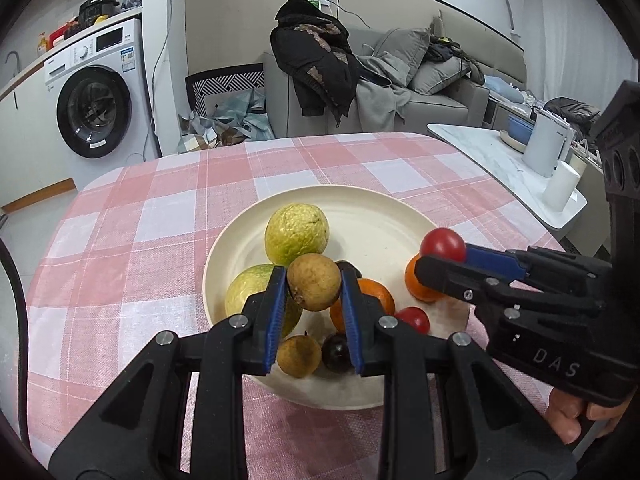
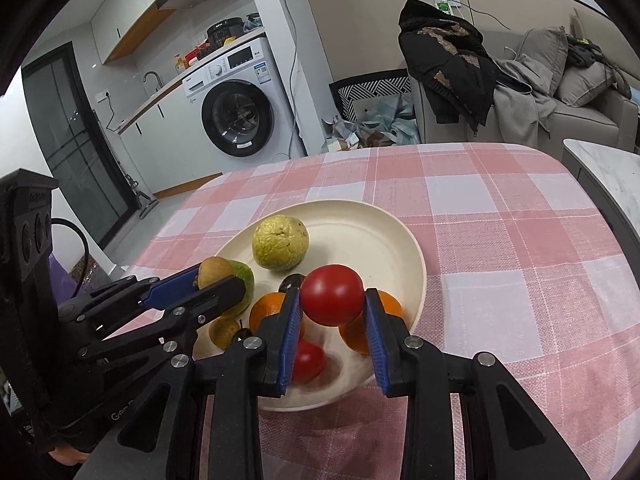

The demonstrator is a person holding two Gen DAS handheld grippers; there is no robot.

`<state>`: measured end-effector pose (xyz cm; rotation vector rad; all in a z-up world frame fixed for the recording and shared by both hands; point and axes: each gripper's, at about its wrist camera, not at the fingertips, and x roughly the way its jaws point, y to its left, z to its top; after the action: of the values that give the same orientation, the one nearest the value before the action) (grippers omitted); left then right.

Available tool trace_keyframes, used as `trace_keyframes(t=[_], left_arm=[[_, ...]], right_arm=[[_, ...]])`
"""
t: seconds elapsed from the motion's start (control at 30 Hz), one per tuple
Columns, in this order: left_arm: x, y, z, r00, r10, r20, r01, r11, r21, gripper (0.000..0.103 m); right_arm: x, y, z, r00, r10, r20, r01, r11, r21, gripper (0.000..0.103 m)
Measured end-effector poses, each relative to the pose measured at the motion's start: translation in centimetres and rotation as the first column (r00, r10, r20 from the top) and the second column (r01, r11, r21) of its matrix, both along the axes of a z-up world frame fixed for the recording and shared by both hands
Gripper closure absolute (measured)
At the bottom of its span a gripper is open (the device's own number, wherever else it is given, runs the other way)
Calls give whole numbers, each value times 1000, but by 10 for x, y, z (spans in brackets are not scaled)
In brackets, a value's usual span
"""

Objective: Organize fruits

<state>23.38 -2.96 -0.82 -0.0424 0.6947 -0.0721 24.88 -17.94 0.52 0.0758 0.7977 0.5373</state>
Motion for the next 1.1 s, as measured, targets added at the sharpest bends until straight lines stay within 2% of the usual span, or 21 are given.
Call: trace_keyframes(t=[0.23,0.27,0.37,0.43,0.47,0.5,0.53,0.57,0.6,0.67,0.77,0.8,0.9,1.1], left_arm=[[3,-1,-3,1000,7,16,-7,1000,27,79],[3,-1,-2,1000,13,17,-13,999,36,79],[1,-1,-1,1000,16,10,-17,999,45,76],[-5,0,2,1000,12,20,-13,999,42,74],[-9,1,5,1000,15,27,-16,999,48,66],[-12,2,6,999,18,32,-20,998,53,60],[-15,4,7,999,25,40,-28,998,56,43],[-21,6,9,998,32,51,-35,998,57,31],[-26,8,12,997,35,66,-39,998,55,28],[-38,12,16,996,33,83,-37,998,42,20],[-56,18,20,995,32,93,-35,999,30,17],[-62,19,22,995,35,96,-38,999,33,15],[-84,20,28,991,52,121,-58,997,43,1],[-124,26,37,984,77,158,-78,997,-1,1]], right_arm=[[1,5,1,1000,13,13,-13,999,-36,71],[-1,6,2,1000,17,20,-16,999,-45,69],[-6,5,5,999,23,38,-21,999,-39,53],[-11,2,8,998,25,54,-23,999,-32,51],[-13,0,10,998,22,64,-20,999,-41,49],[-16,-3,11,997,19,72,-16,999,-50,42],[-18,-5,11,997,19,75,-15,999,-52,35],[-22,-10,11,997,22,77,-18,999,-46,21],[-25,-14,11,996,24,80,-21,999,-39,13],[-33,-23,11,995,16,95,-14,1000,-26,11],[-42,-32,10,995,8,100,-5,1000,-26,0],[-46,-35,10,994,9,108,-6,1000,-22,0],[-56,-38,9,991,25,130,-20,999,-39,0],[-80,-39,15,980,49,193,-43,998,-39,0]])
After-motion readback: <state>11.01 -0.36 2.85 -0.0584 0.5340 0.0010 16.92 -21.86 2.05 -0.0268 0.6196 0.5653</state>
